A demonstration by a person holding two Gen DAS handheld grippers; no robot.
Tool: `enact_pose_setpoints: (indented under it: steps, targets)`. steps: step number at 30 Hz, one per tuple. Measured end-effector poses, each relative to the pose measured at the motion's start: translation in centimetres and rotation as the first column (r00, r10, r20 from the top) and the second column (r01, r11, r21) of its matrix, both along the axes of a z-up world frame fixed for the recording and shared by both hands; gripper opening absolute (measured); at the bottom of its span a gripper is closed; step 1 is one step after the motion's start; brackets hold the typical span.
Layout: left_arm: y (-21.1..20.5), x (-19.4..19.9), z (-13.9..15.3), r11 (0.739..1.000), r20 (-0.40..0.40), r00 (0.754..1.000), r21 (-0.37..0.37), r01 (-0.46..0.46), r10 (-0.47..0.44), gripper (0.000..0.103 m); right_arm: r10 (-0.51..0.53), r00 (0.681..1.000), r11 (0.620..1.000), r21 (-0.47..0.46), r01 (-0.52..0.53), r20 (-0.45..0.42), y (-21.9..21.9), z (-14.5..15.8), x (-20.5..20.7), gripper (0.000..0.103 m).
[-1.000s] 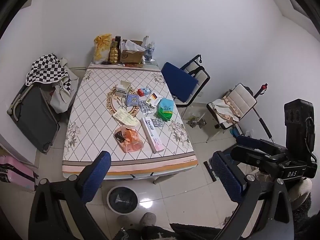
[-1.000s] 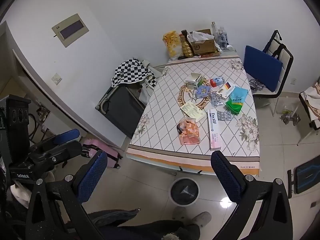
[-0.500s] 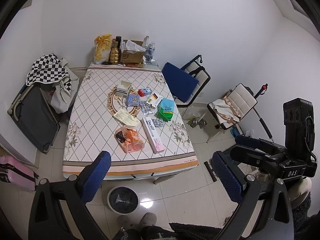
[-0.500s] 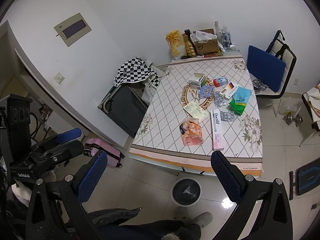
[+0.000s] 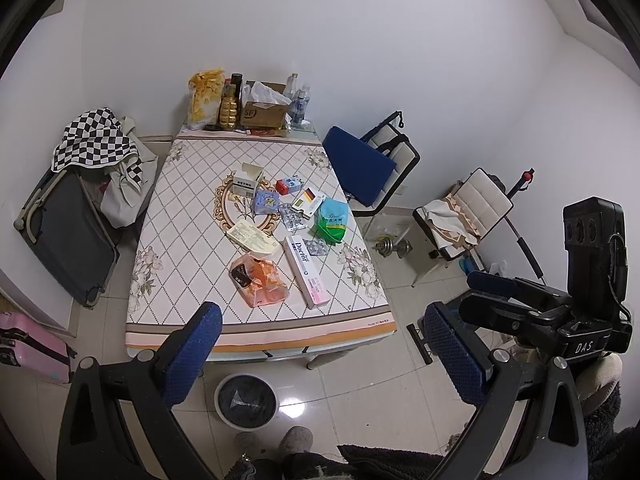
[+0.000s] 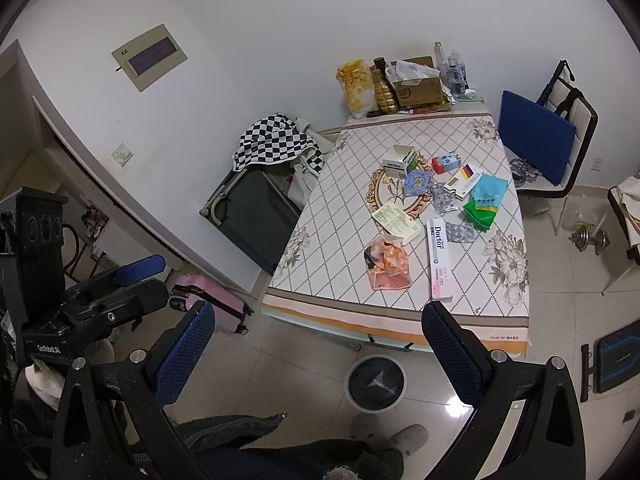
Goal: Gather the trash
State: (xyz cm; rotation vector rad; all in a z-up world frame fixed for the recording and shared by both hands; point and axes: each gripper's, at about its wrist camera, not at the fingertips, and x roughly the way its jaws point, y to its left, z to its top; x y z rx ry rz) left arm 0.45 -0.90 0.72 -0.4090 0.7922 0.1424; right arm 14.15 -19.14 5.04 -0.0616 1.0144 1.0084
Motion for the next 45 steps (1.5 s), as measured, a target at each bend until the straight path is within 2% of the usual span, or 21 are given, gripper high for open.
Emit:
enact_pose_setpoints:
  steps: [14,21,26,45]
  targets:
    - [-0.3,1.0,0.7,1.0,-0.001,1.0,-0.006,0.017,-0.017,0.103,0.002,1.0,1.0,-0.007,-0.002,0.0,0.2,-0.1,-0.2,0.103]
    - [0.1,0.3,0.1,0.999,0.008,1.0,-0.019,0.029,-0.029,0.103,-0.007,1.0,1.0,-0.01,0.007,0.002,-0.3,0.0,-0.1,0.103]
    - [0.4,0.2,-0.4,0.998,0.014,0.999,-0.053,0.04,-0.039,0.103,-0.017,1.0,1.0,-0.01,0.017,0.002,-0.7,0.2,0.0,0.103]
    - [0.7,0.2,-0.4,0.996,0.025,0.998,-0.064,0.055,-0.053,0.103,-0.026,1.0,1.0,-0.016,0.026,0.003,-0.8,0.4,0.2,0.103]
